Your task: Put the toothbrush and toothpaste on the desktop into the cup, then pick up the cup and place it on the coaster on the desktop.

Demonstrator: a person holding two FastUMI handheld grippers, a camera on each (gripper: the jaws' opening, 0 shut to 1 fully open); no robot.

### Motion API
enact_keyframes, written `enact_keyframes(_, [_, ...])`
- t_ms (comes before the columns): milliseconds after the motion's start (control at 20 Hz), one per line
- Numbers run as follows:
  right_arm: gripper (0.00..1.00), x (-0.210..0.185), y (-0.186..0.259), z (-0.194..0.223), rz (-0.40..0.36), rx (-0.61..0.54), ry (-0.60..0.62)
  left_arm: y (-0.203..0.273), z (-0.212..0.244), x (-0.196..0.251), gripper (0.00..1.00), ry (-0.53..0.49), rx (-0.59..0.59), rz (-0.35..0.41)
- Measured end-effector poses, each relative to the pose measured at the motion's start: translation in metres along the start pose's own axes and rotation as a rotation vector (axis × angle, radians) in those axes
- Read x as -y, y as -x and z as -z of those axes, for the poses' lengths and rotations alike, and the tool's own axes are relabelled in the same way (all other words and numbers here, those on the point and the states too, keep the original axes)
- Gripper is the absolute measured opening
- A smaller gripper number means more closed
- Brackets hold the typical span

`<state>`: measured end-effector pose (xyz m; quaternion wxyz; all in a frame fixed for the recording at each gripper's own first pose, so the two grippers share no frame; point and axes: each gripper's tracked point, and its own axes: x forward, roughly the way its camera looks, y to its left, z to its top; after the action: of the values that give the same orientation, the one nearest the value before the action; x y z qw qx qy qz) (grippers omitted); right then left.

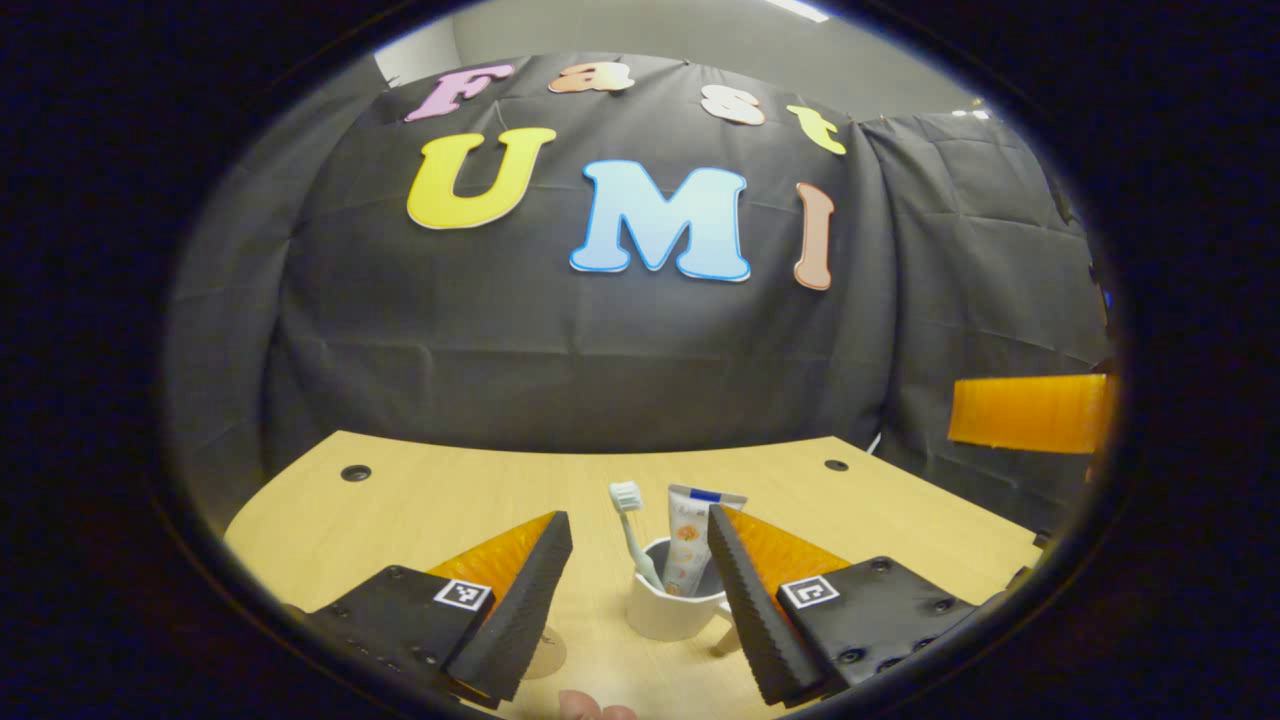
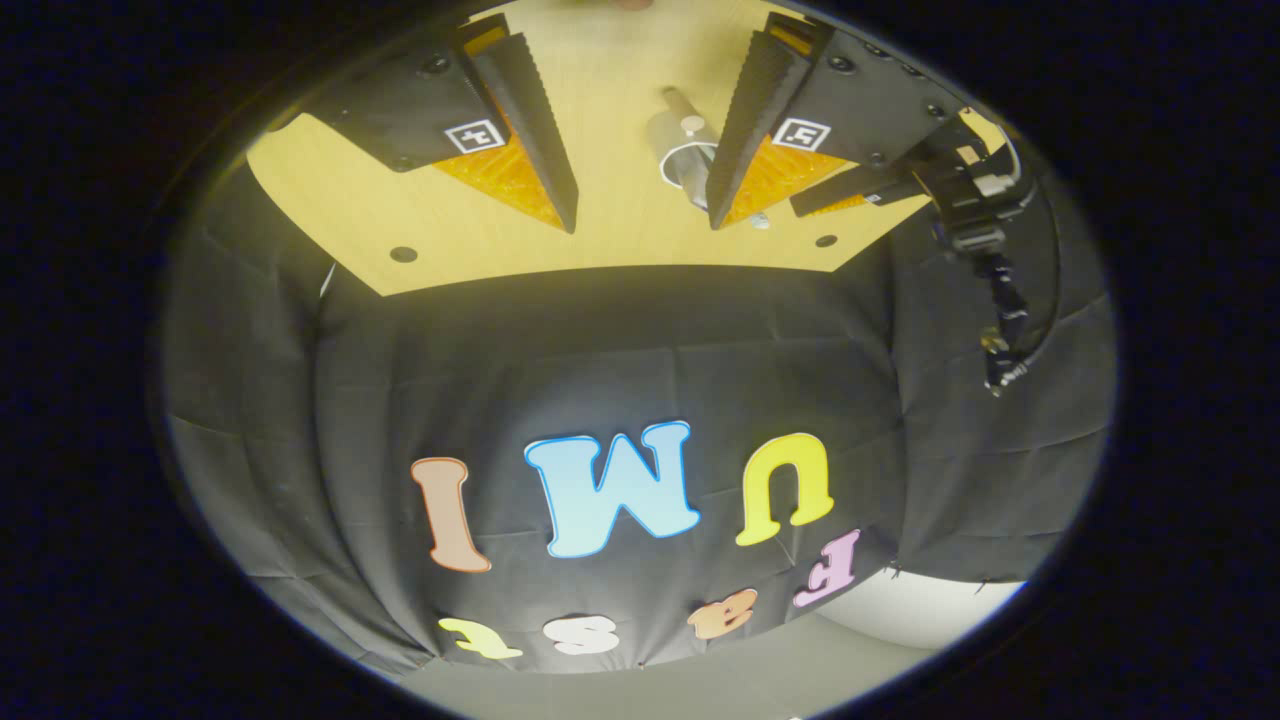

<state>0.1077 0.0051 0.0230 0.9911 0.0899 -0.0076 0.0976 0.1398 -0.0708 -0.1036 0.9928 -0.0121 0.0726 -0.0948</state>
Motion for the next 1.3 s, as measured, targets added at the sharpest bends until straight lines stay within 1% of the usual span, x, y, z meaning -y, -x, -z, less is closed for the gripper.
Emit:
enact_keyframes(100, [0.81,-0.002,-0.003,0.010,-0.001,-0.064,0.001,0.012,-0.015,-0.006,0.91,0.005,0.022,-0.024])
enact_keyframes(150, [0.82,-0.005,-0.004,0.015,0.000,-0.098,0.005,0.018,-0.023,-0.009,0.94,0.009,0.034,-0.032])
enact_keyframes(200, [0.82,-0.007,-0.006,0.019,-0.003,-0.124,0.006,0.026,-0.032,-0.010,0.96,0.010,0.045,-0.035])
enact_keyframes(350, [0.81,-0.015,-0.012,0.035,-0.011,-0.226,0.037,0.044,-0.057,-0.017,0.96,-0.010,0.081,-0.054])
enact_keyframes(450, [0.83,-0.020,-0.017,0.047,-0.014,-0.299,0.052,0.055,-0.070,-0.021,0.96,-0.021,0.097,-0.063])
enact_keyframes(500, [0.82,-0.022,-0.020,0.051,-0.015,-0.332,0.062,0.061,-0.077,-0.025,0.94,-0.024,0.110,-0.073])
enact_keyframes(550, [0.83,-0.024,-0.023,0.055,-0.016,-0.361,0.070,0.065,-0.082,-0.030,0.96,-0.019,0.121,-0.079])
enact_keyframes(600, [0.82,-0.026,-0.025,0.061,-0.021,-0.396,0.073,0.069,-0.084,-0.035,0.94,-0.011,0.125,-0.089])
enact_keyframes(700, [0.82,-0.032,-0.029,0.070,-0.034,-0.449,0.073,0.075,-0.087,-0.047,0.94,-0.001,0.125,-0.110])
enact_keyframes(950, [0.83,-0.034,-0.044,0.092,-0.028,-0.583,0.137,0.088,-0.100,-0.067,0.94,0.012,0.137,-0.149])
enact_keyframes(1000, [0.82,-0.042,-0.044,0.100,-0.031,-0.612,0.147,0.092,-0.102,-0.068,0.96,0.016,0.144,-0.151])
enact_keyframes(1100, [0.83,-0.044,-0.049,0.109,-0.039,-0.667,0.167,0.095,-0.107,-0.070,0.94,0.023,0.155,-0.151])
enact_keyframes(1300, [0.82,-0.044,-0.060,0.131,-0.027,-0.789,0.213,0.103,-0.110,-0.071,0.94,0.038,0.162,-0.146])
